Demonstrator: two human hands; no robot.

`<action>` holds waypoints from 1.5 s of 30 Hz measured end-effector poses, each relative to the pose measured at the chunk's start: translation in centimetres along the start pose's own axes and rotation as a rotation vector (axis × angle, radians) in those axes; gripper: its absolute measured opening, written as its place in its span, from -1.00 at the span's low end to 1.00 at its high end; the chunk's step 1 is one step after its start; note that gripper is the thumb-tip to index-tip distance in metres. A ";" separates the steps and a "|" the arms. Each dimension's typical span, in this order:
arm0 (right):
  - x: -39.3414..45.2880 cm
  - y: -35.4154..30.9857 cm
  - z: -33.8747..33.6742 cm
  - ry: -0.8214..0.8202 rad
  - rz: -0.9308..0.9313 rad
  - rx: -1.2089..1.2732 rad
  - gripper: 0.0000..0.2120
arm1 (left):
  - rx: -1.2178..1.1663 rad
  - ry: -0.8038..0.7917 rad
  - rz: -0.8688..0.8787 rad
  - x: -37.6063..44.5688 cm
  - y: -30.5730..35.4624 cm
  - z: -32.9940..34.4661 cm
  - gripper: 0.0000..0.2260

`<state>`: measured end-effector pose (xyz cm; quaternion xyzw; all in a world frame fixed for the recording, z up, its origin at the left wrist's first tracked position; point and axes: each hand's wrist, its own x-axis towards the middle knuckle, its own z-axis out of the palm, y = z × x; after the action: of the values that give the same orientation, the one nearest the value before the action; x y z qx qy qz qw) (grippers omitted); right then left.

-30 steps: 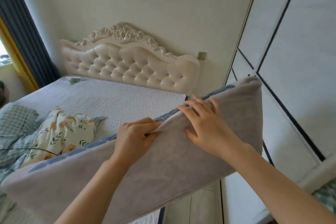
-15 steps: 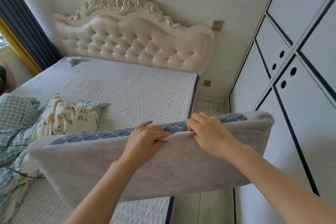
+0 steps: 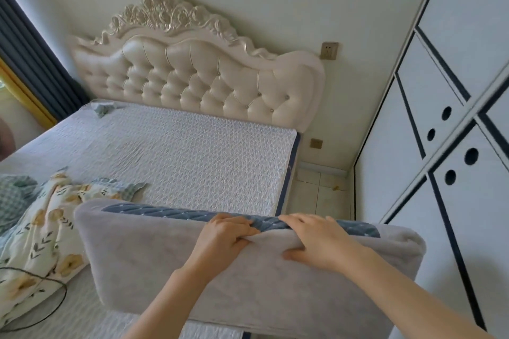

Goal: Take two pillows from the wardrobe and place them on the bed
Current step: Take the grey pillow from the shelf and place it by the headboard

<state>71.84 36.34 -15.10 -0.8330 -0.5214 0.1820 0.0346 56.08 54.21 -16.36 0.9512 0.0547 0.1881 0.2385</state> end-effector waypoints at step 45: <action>62.7 25.5 -3.4 -0.148 -0.089 -0.190 -0.18 | 0.304 -0.385 -0.549 46.5 -44.9 18.8 -0.79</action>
<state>119.30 80.45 -35.00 -0.7929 -0.5738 0.1911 -0.0751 105.55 94.55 -37.59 0.9436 0.2895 -0.0758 0.1419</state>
